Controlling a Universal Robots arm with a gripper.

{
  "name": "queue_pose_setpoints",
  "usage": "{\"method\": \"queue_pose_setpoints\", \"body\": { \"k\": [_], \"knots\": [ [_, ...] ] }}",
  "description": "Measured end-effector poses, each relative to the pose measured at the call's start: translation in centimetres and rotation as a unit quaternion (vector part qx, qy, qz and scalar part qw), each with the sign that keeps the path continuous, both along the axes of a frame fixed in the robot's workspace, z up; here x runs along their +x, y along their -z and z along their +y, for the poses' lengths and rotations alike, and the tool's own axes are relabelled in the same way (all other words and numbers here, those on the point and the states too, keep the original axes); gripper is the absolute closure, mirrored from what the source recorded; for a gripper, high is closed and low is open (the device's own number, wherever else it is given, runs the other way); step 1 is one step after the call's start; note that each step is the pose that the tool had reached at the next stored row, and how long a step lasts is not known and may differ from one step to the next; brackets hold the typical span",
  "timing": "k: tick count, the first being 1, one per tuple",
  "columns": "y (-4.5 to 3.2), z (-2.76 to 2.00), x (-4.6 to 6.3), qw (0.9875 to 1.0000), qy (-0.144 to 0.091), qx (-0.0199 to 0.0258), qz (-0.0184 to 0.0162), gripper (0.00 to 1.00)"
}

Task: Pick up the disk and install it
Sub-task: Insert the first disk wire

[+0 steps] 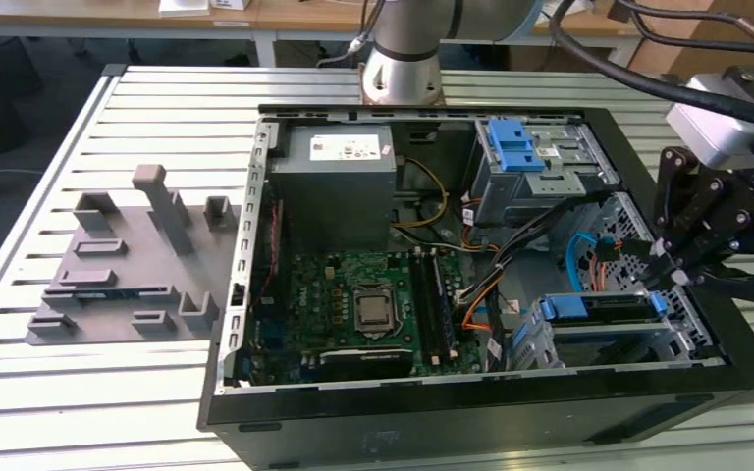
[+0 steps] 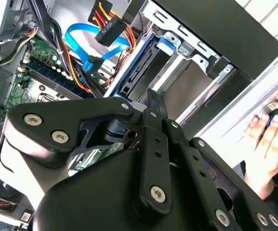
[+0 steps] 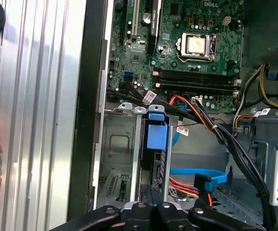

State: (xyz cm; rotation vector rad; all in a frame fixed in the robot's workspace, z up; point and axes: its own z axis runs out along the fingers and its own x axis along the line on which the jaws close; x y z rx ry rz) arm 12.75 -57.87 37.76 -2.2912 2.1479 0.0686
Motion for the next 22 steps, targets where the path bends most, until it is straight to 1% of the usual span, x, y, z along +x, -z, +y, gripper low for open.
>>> {"method": "queue_pose_setpoints", "body": {
  "k": [6,9,10,15,17,20,22],
  "knots": [
    [-1.12,0.28,0.0,1.0000,0.000,0.0000,0.0000,0.89],
    [-1.43,0.52,0.0,1.0000,0.000,0.0001,-0.0002,0.89],
    [-1.45,0.64,0.0,1.0000,0.001,0.0001,-0.0004,0.89],
    [-1.43,0.88,0.2,0.9999,0.013,0.0000,-0.0004,0.89],
    [-1.36,1.13,0.3,0.9999,0.015,0.0000,-0.0004,0.89],
    [-1.14,1.65,0.6,0.9999,0.015,0.0000,-0.0004,0.89],
    [-0.92,1.86,0.7,0.9999,0.015,0.0000,-0.0004,0.89]
  ]
}}
